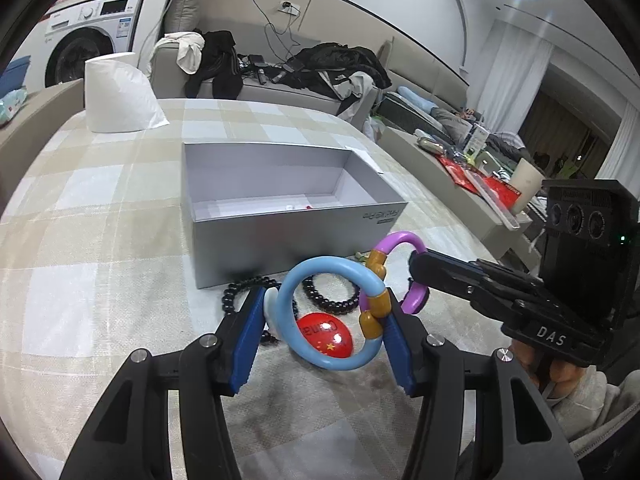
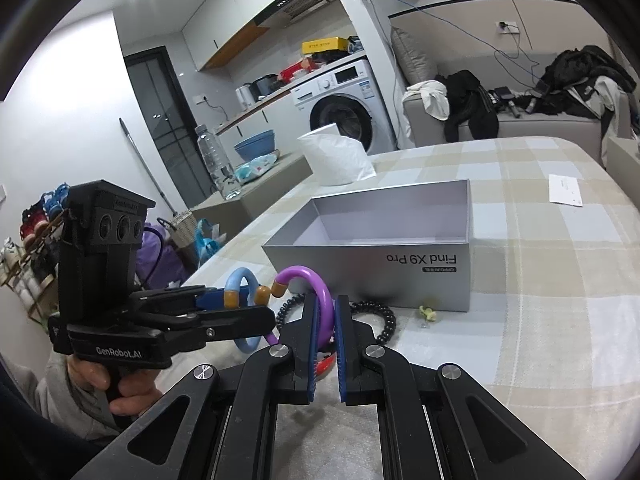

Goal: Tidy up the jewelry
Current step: 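Lift and carry both bangles over the grey box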

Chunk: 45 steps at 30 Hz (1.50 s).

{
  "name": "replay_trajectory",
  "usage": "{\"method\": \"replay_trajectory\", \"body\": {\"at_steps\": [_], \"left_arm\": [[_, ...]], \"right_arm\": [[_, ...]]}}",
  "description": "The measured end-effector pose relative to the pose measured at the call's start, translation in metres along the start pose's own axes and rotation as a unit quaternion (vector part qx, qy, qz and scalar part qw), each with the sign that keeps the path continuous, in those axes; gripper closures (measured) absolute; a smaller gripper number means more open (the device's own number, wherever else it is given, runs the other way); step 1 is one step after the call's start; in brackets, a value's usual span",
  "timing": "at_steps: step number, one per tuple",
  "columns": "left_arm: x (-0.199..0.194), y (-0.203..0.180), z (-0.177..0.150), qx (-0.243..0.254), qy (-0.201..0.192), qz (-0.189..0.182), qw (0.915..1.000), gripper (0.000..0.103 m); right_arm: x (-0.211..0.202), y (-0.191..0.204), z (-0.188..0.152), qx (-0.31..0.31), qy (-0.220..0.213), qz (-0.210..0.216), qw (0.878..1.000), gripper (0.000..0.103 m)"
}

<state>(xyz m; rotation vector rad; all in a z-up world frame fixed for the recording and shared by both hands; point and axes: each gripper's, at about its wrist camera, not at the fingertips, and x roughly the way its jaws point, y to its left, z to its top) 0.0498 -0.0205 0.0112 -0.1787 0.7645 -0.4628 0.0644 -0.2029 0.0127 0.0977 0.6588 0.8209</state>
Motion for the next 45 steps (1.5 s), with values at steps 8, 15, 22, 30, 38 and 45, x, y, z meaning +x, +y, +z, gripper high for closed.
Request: {"method": "replay_trajectory", "body": {"at_steps": [8, 15, 22, 30, 38, 45], "left_arm": [[-0.004, -0.004, -0.003, 0.011, -0.002, 0.014, 0.9998, 0.053], [-0.008, 0.002, -0.004, 0.001, -0.014, 0.032, 0.9994, 0.053], [-0.017, 0.001, 0.001, 0.012, -0.049, 0.078, 0.9957, 0.053], [-0.023, 0.005, 0.022, 0.013, -0.090, 0.120, 0.9885, 0.053], [-0.009, 0.007, 0.047, 0.035, -0.104, 0.141, 0.9839, 0.053], [0.011, 0.012, 0.054, 0.032, -0.089, 0.148, 0.9844, 0.053]], "right_arm": [[-0.007, 0.001, -0.001, 0.006, -0.014, -0.007, 1.000, 0.096], [-0.014, -0.015, 0.002, 0.031, -0.032, -0.047, 0.998, 0.096], [-0.015, -0.020, 0.004, 0.041, -0.036, -0.062, 0.997, 0.096], [-0.026, -0.022, 0.024, 0.053, -0.053, -0.089, 0.993, 0.096], [-0.010, -0.027, 0.052, 0.055, -0.049, -0.116, 0.990, 0.096], [0.015, -0.042, 0.066, 0.071, -0.037, -0.126, 0.989, 0.096]]}}
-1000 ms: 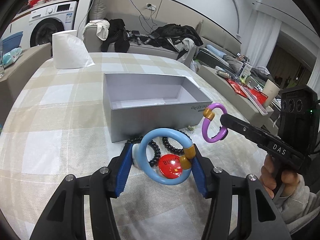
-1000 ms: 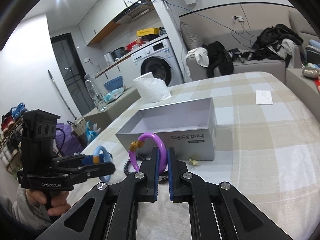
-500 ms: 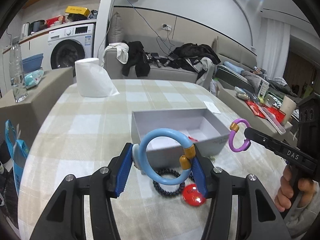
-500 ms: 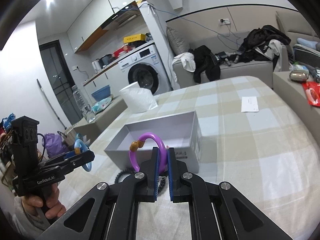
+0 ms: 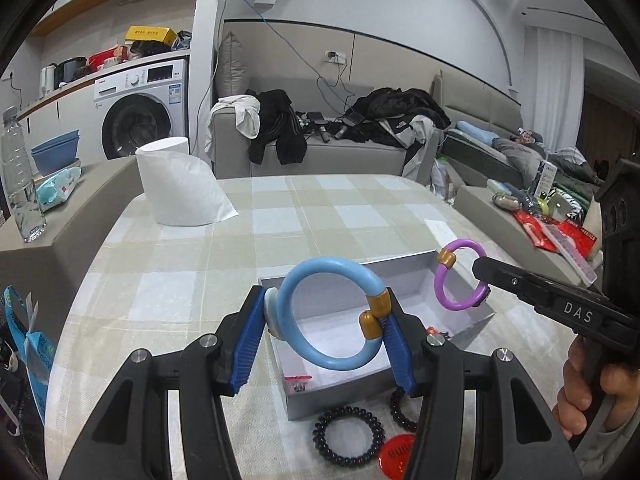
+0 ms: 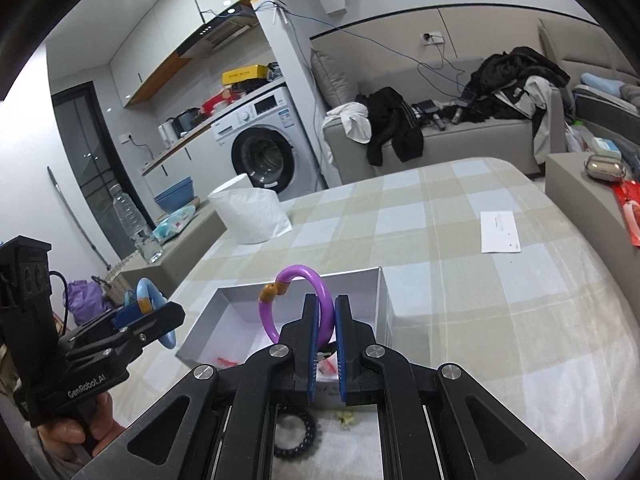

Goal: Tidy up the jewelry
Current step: 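Lift and carry both bangles over the grey box, then open both tools to drop the bangles into the box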

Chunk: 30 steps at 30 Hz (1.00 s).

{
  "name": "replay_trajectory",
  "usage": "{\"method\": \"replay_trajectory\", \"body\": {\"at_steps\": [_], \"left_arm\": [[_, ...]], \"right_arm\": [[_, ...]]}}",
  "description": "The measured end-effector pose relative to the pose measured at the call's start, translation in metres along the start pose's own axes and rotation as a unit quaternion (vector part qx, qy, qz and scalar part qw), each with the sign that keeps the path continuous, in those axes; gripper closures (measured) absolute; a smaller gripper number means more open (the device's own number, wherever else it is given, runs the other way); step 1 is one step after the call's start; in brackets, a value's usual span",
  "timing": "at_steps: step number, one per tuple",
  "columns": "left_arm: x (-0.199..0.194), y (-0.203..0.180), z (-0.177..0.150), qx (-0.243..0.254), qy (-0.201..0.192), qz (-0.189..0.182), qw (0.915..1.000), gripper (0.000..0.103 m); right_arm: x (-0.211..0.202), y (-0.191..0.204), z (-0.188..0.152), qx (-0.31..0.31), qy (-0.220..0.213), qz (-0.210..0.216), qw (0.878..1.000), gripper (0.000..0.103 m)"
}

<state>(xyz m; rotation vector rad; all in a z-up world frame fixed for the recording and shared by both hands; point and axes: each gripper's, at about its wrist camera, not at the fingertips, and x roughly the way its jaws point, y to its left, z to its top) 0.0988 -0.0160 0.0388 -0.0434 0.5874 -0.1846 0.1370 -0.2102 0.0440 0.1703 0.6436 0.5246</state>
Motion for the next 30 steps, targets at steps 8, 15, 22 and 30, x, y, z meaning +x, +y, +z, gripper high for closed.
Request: {"method": "replay_trajectory", "body": {"at_steps": [8, 15, 22, 30], "left_arm": [[0.013, -0.007, -0.005, 0.006, 0.021, -0.002, 0.9998, 0.053], [0.019, -0.012, -0.006, 0.016, 0.029, 0.001, 0.9994, 0.053], [0.019, -0.014, -0.009, 0.018, 0.033, -0.011, 0.9992, 0.053], [0.014, -0.014, -0.009, 0.014, 0.031, -0.019, 0.9992, 0.045]], "right_arm": [[0.022, -0.002, -0.001, -0.006, 0.026, -0.006, 1.000, 0.096], [0.026, 0.004, -0.005, -0.026, 0.042, -0.002, 0.999, 0.096], [0.026, 0.007, -0.009, -0.037, 0.047, -0.002, 0.998, 0.096], [0.023, 0.010, -0.011, -0.049, 0.050, 0.013, 0.997, 0.088]]}}
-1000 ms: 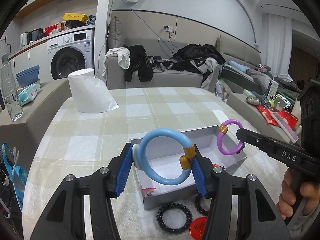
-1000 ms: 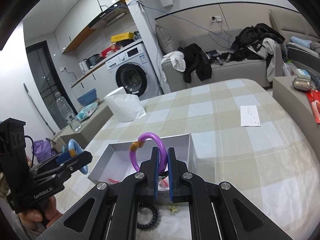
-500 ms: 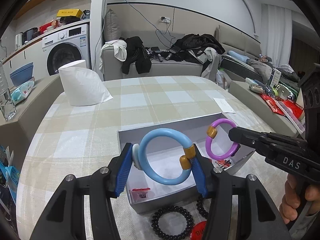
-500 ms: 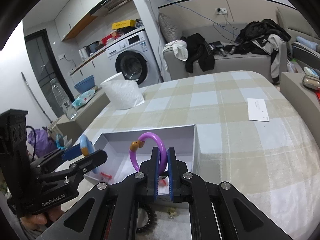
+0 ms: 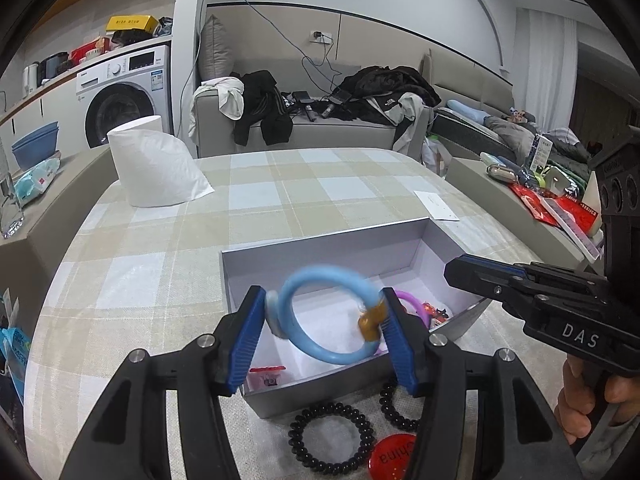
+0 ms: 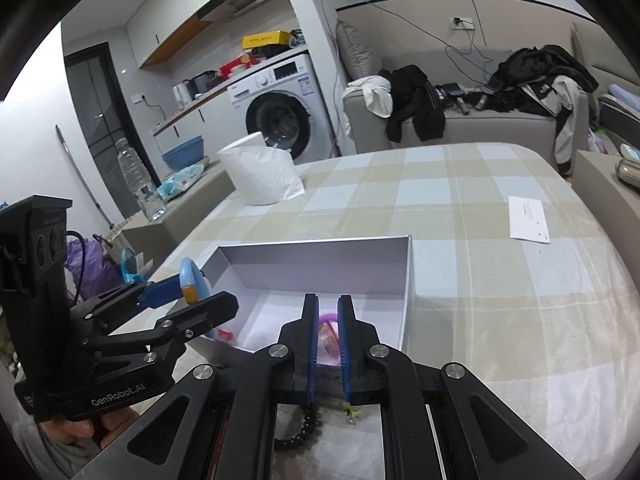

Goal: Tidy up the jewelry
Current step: 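Open both tools to drop the bangles into the box, then grasp a black bead bracelet with the left tool while the right tool grasps the other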

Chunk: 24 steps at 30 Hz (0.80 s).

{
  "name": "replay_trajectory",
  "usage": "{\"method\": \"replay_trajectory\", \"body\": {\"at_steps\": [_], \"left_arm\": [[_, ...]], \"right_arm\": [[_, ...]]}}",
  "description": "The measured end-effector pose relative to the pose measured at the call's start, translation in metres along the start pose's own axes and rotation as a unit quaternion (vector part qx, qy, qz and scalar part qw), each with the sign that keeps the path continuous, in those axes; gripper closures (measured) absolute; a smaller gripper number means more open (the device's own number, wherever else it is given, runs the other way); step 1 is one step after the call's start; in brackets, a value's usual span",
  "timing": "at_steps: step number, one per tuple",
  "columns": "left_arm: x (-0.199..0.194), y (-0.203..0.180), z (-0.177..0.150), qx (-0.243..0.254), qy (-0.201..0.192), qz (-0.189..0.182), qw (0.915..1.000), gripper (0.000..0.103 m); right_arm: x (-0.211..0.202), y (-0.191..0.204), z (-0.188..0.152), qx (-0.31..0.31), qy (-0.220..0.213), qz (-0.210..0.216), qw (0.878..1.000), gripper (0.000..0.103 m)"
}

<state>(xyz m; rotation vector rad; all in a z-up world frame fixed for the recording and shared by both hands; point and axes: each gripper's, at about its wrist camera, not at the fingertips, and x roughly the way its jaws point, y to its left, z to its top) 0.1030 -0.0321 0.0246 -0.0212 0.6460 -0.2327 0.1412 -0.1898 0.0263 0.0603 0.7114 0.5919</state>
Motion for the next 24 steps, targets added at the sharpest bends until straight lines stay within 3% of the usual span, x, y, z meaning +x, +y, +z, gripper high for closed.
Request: {"method": "replay_trajectory", "body": {"at_steps": [2, 6, 7, 8, 9, 11, 19, 24], "left_arm": [[-0.006, 0.001, 0.000, -0.002, -0.005, 0.000, 1.0000, 0.028], [-0.023, 0.005, -0.004, -0.008, -0.014, 0.005, 0.9999, 0.012], [-0.028, 0.007, -0.006, -0.011, -0.017, 0.007, 0.9998, 0.005], [-0.032, 0.009, -0.008, -0.014, -0.019, 0.007, 0.9997, 0.001], [-0.036, 0.011, -0.011, -0.019, -0.022, 0.005, 0.9996, 0.001], [-0.041, 0.015, -0.019, -0.030, -0.021, 0.002, 0.9993, 0.001], [-0.024, 0.019, -0.043, -0.036, 0.034, 0.009, 0.9987, 0.001], [-0.019, 0.020, -0.045, -0.039, 0.048, 0.001, 0.9981, 0.001]], "right_arm": [[-0.003, -0.001, -0.001, 0.000, -0.002, -0.010, 1.000, 0.078], [-0.018, -0.003, -0.007, 0.002, -0.010, 0.000, 1.000, 0.052], [-0.025, -0.003, -0.009, 0.002, -0.013, 0.011, 1.000, 0.042], [-0.029, -0.003, -0.011, 0.003, -0.013, 0.011, 1.000, 0.015], [-0.036, -0.003, -0.015, 0.002, -0.017, 0.010, 1.000, 0.000], [-0.044, -0.002, -0.019, -0.004, -0.025, 0.019, 0.999, 0.000], [-0.025, 0.002, -0.037, -0.010, 0.032, -0.011, 0.999, 0.000], [-0.018, 0.009, -0.045, -0.034, 0.051, 0.003, 0.998, 0.000]]}}
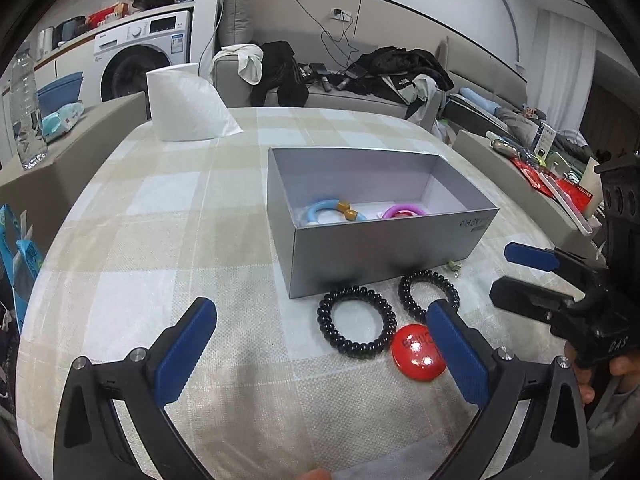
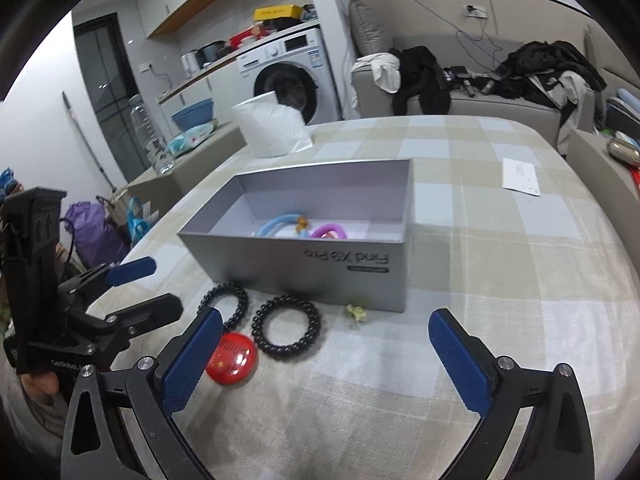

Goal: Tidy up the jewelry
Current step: 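Grasp a black bead bracelet with the left tool while the right tool grasps the other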

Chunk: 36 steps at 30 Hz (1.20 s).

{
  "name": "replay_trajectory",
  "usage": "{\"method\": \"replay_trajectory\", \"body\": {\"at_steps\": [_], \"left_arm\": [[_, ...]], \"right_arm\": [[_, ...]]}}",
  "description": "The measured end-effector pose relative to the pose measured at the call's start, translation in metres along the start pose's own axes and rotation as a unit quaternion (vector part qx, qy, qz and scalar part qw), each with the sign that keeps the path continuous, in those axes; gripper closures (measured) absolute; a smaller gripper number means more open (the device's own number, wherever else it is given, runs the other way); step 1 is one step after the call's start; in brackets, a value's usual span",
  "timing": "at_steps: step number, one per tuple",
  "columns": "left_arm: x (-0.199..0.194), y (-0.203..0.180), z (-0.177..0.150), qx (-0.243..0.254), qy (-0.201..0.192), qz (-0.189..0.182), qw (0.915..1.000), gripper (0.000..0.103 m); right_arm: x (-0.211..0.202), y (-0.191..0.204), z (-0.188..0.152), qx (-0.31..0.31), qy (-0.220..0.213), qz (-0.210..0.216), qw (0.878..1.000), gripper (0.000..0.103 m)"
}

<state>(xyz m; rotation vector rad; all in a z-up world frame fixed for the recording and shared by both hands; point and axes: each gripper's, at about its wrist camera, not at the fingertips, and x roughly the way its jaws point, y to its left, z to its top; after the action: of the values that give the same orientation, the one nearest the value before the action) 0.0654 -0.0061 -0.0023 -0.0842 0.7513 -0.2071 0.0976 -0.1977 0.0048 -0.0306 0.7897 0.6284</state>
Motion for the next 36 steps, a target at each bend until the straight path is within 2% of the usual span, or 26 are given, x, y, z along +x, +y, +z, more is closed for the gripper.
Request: {"method": "replay_trajectory", "body": {"at_steps": [3, 9, 12, 27, 36], "left_arm": [[0.003, 0.001, -0.002, -0.002, 0.008, -0.004, 1.0000, 0.001], [0.003, 0.005, -0.005, -0.013, 0.014, -0.010, 0.9998, 0.001], [0.003, 0.006, -0.006, -0.018, 0.016, -0.010, 0.9997, 0.001], [0.000, -0.003, -0.009, 0.007, 0.014, -0.010, 0.9998, 0.001], [0.004, 0.003, -0.007, -0.008, 0.022, -0.009, 0.9997, 0.001]], "right_arm": [[0.004, 0.003, -0.005, -0.007, 0.006, 0.018, 1.000, 0.006], [0.009, 0.005, -0.008, -0.008, 0.022, 0.031, 0.999, 0.046], [0.012, 0.004, -0.009, -0.005, 0.029, 0.021, 0.999, 0.060], [0.015, 0.012, -0.011, -0.025, 0.042, 0.027, 0.998, 0.062], [0.021, 0.020, -0.013, -0.046, 0.054, 0.010, 0.997, 0.062]]}}
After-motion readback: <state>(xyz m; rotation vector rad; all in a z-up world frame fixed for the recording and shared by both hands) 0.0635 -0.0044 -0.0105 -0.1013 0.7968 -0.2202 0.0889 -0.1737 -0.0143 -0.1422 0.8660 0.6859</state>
